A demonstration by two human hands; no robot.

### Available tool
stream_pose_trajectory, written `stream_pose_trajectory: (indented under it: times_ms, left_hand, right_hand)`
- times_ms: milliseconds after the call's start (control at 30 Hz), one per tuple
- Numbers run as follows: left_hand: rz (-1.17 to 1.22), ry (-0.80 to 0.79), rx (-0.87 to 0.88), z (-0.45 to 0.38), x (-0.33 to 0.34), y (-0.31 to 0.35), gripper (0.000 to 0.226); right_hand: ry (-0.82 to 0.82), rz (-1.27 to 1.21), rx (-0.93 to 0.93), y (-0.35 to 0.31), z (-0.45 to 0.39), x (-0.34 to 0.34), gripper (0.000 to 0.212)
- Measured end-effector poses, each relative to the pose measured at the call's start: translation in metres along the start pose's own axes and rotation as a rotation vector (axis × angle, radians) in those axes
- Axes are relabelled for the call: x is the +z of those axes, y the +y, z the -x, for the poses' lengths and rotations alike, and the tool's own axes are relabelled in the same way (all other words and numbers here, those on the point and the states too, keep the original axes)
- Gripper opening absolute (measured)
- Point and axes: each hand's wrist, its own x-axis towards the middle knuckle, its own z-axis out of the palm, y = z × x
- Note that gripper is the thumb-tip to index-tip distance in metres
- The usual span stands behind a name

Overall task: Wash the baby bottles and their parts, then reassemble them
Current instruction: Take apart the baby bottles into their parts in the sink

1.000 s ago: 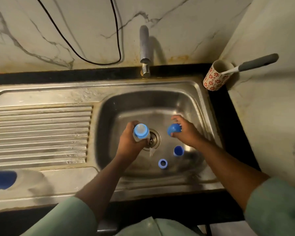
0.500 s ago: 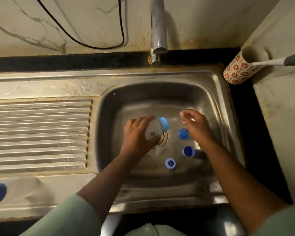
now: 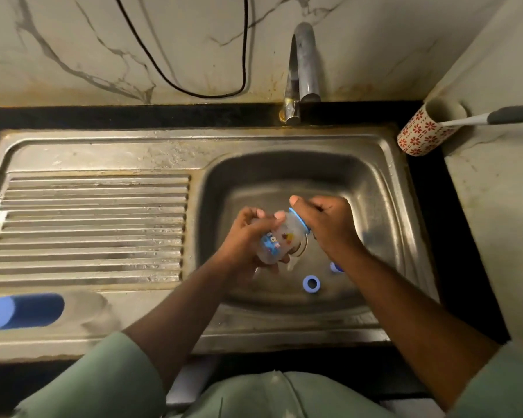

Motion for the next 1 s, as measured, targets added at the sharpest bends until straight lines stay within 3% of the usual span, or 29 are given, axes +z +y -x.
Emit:
stream_pose_trajectory:
  times_ms: [67, 100, 133, 233, 333, 433, 500, 567, 633, 733, 800, 1000]
  left_hand:
    - [0.105, -0.261, -0.256, 0.004, -0.017, 0.000, 0.049]
    - [0.120, -0.385, -0.358, 0.004, -0.026, 0.000, 0.054]
    - [0.139, -0.476, -0.426, 0.002, -0.036, -0.001, 0.059]
    - [0.085, -0.608, -0.462, -0.009, -0.055, 0.000, 0.066]
    - [0.068, -0.559, -0.411, -0.018, -0.063, -0.001, 0.064]
    - [0.035, -0.335, -0.103, -0.033, -0.069, -0.007, 0.053]
    - [-0.247, -0.080, 0.120, -0.051, -0.069, -0.012, 0.063]
    - [-0.711, 0.240, 0.300, -0.075, -0.069, -0.019, 0.067]
    - [-1.036, 0.412, 0.339, -0.103, -0.074, -0.026, 0.061]
    - [-1.372, 0.382, 0.264, -0.138, -0.083, -0.039, 0.065]
    - [-1.473, 0.357, 0.239, -0.157, -0.086, -0.043, 0.067]
    - [-1.343, 0.247, 0.119, -0.178, -0.096, -0.038, 0.079]
  right_hand:
    - [-0.245, -0.087, -0.097, -0.010, -0.005, -0.009, 0.031]
    - [-0.408, -0.112, -0.129, -0.014, -0.008, -0.016, 0.012]
    - [-0.557, -0.112, -0.155, -0.016, -0.012, -0.024, 0.009]
    - [-0.793, -0.080, -0.199, -0.014, -0.022, -0.045, 0.036]
    - [-0.659, -0.122, -0.239, -0.014, -0.038, -0.058, 0.042]
    - [-0.329, -0.333, -0.167, -0.010, -0.062, -0.077, 0.042]
    - [-0.198, -0.314, -0.112, -0.002, -0.065, -0.075, 0.034]
    - [-0.131, -0.192, -0.046, 0.014, -0.057, -0.060, 0.023]
    - [-0.123, -0.071, 0.025, 0.031, -0.045, -0.040, 0.020]
    - [-0.111, -0.114, 0.146, 0.052, -0.026, -0.015, 0.020]
    - [-0.066, -0.211, 0.220, 0.061, -0.016, -0.004, 0.023]
    - [-0.114, -0.130, 0.173, 0.073, 0.004, 0.005, 0.038]
